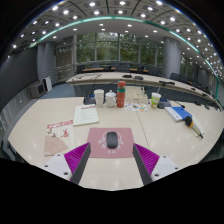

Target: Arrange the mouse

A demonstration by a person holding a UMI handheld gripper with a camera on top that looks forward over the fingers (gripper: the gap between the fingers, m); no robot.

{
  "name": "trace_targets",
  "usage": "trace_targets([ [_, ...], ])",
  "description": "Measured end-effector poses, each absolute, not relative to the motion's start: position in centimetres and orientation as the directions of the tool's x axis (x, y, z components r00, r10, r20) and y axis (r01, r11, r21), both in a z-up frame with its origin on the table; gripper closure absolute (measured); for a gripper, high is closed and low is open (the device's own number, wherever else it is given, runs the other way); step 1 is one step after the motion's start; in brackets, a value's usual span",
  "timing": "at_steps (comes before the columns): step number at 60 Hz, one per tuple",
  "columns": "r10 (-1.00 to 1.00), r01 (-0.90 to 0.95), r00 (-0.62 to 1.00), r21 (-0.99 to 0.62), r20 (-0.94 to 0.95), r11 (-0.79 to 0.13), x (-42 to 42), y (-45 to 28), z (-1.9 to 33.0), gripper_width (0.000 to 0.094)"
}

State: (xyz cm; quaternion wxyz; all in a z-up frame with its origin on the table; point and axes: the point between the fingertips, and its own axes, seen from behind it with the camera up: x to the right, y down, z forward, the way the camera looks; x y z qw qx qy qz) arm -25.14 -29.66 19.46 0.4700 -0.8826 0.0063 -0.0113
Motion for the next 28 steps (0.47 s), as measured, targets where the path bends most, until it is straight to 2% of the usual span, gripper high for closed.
trace_targets([
  [14, -0.029, -0.002, 0.999, -0.841, 0.016, -0.541, -24.8, -37.6, 22.3, 0.0079],
  [28, -0.046, 0.009, 0.998, -0.863, 0.037, -0.506, -24.3, -41.1, 23.6, 0.0077],
])
